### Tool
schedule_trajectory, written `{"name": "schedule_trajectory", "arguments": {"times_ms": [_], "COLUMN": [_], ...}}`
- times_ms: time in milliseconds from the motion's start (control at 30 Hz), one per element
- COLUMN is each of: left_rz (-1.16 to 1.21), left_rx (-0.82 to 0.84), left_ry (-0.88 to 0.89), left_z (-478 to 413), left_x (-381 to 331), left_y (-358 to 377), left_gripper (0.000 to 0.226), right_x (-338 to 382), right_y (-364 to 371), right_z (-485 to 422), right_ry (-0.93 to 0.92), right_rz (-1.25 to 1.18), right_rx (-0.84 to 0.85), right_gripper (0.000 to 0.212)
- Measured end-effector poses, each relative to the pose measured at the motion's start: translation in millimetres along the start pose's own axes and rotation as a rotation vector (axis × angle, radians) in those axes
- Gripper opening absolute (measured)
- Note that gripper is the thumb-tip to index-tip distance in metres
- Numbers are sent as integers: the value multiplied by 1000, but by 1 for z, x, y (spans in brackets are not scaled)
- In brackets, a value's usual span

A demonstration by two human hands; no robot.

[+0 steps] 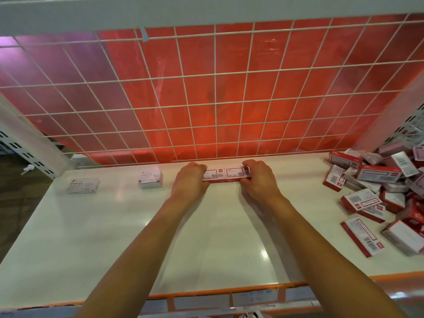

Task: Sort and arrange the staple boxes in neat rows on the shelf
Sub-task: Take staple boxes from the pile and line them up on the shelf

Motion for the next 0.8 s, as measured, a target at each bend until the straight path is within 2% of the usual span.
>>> {"name": "schedule_trajectory", "arguments": {"times_ms": [333, 533, 800], "left_rz": [0, -36, -86], "left_rx": [0, -45, -45], "left_ry": [-27, -27, 38], "left_z": [1, 7, 21], "left_x": [-1, -10, -60], "left_y": [1, 5, 17], "left_gripper": [25, 50, 51], "right_x": [2, 0, -20], "right_y": [1, 1, -7], "right_z": [3, 15, 46], "right_ry": [3, -3, 47], "right_rz": [-25, 69, 128], "right_rx": [-13, -78, -131], "right_gripper": [40, 40, 48]}}
Point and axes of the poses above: each hand's wrist, its own z-axis away from the middle knuckle, its own y-axis out of the palm, x = y × z, the point moved 2 cm from there along -z, towards the middle knuckle, and after that the axes turned 14 degrees about x, right-handed, at the moved point
